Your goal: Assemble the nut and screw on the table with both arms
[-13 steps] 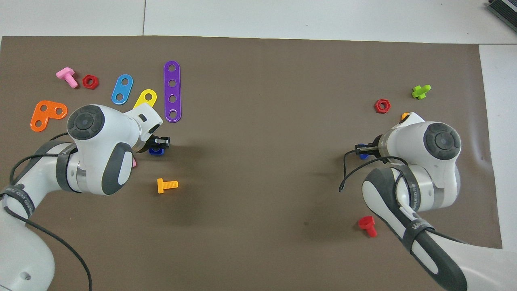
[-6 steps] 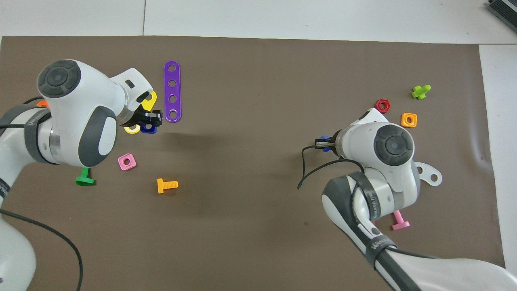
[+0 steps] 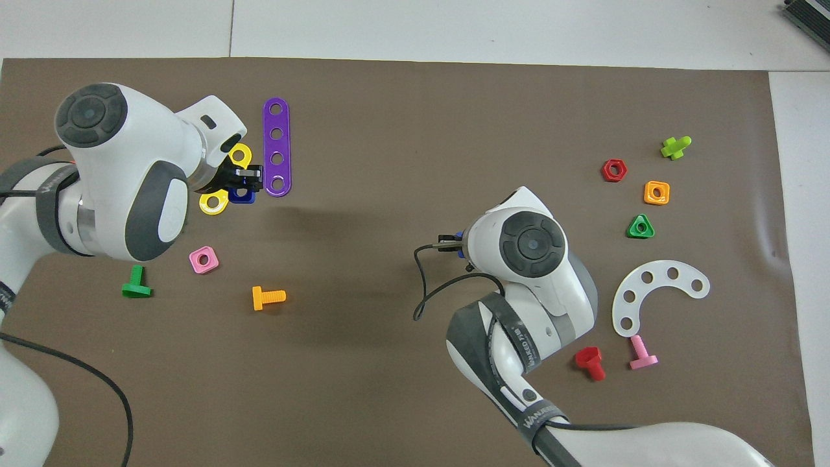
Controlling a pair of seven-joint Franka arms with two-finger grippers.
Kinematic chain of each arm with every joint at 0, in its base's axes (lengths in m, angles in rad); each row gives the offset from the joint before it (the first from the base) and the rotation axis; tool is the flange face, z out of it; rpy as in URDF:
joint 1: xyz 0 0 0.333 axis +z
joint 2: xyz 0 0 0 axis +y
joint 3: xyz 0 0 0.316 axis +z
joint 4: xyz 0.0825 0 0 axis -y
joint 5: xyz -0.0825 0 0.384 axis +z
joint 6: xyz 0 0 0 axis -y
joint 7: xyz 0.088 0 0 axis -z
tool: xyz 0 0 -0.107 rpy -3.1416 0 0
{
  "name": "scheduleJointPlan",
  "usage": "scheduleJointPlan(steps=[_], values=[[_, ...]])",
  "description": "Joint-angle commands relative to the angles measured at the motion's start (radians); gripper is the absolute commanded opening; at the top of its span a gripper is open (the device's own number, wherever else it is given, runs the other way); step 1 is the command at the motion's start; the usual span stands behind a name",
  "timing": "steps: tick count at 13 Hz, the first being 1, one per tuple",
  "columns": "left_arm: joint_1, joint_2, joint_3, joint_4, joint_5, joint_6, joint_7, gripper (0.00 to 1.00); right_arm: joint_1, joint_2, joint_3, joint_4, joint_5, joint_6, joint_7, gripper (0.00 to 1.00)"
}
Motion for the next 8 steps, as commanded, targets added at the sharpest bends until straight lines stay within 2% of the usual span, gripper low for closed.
scheduleJointPlan(steps=[1, 5, 6, 8], values=[[-0.063, 0.031, 0.012, 0.051, -0.012, -0.022, -0.074, 0.0, 0.035, 0.067, -0.003, 0.073, -0.026, -0.024, 0.084, 0.0], [-0.123, 0.036, 0.012, 0.064, -0.004, -0.01, -0.174, 0.0, 0.101, 0.127, -0.003, 0.113, -0.051, -0.029, 0.191, 0.0], [-0.134, 0.036, 0.012, 0.064, -0.004, -0.008, -0.194, 0.0, 0.101, 0.127, -0.003, 0.113, -0.054, -0.032, 0.196, 0.09], [-0.159, 0.037, 0.012, 0.068, -0.004, -0.008, -0.212, 0.0, 0.093, 0.121, -0.003, 0.113, -0.052, -0.03, 0.196, 0.99]])
